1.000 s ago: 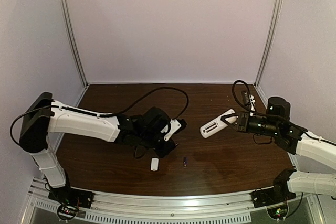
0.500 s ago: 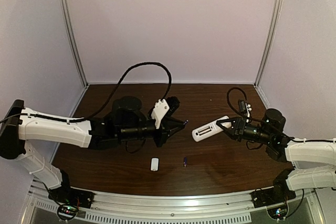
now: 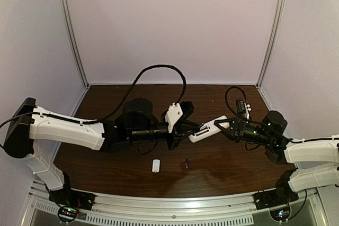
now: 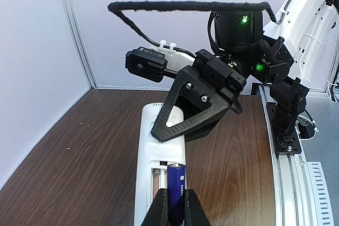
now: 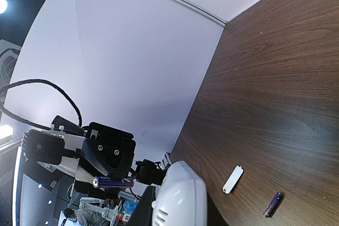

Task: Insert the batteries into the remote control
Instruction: Place the battery in the battery compartment.

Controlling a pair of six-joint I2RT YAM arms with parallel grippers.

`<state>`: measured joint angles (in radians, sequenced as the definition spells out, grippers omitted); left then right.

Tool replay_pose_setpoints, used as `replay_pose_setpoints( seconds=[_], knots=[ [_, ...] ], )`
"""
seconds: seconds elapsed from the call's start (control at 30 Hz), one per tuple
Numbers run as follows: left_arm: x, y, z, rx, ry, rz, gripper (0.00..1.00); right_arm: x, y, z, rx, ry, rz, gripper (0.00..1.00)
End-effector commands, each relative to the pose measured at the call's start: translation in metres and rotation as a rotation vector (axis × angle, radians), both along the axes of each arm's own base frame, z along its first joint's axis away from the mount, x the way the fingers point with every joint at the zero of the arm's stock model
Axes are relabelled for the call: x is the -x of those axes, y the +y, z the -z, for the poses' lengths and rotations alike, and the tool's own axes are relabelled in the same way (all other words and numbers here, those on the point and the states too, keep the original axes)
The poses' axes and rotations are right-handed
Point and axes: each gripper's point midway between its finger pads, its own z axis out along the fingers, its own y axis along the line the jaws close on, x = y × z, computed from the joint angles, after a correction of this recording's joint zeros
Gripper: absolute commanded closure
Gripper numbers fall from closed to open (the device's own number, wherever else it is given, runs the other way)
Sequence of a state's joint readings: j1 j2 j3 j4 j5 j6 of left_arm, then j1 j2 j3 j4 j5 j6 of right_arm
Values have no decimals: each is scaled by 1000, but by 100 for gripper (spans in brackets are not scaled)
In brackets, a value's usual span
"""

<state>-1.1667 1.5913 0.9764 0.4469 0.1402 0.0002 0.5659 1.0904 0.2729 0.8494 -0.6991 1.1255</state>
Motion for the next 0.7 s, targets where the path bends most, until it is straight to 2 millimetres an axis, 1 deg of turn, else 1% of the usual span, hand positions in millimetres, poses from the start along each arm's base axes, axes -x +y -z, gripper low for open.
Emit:
replay_pose_setpoints(
  seconds=[0.0,0.37,0.47,0.67],
  knots=[
    [7,-12,-20,56,-62,57,100,0,6,-20,-34,-73,-12,100],
    [2,-22,-4,10,-50,50,100,2,15,-34,-54,-95,-46,100],
    [0,-22,-1,5,-51,35,100,4,16,-36,-58,-100,-56,100],
    [-3,-20,0,-1,-59,18,100,7,18,-30,-42,-88,-65,100]
  ],
)
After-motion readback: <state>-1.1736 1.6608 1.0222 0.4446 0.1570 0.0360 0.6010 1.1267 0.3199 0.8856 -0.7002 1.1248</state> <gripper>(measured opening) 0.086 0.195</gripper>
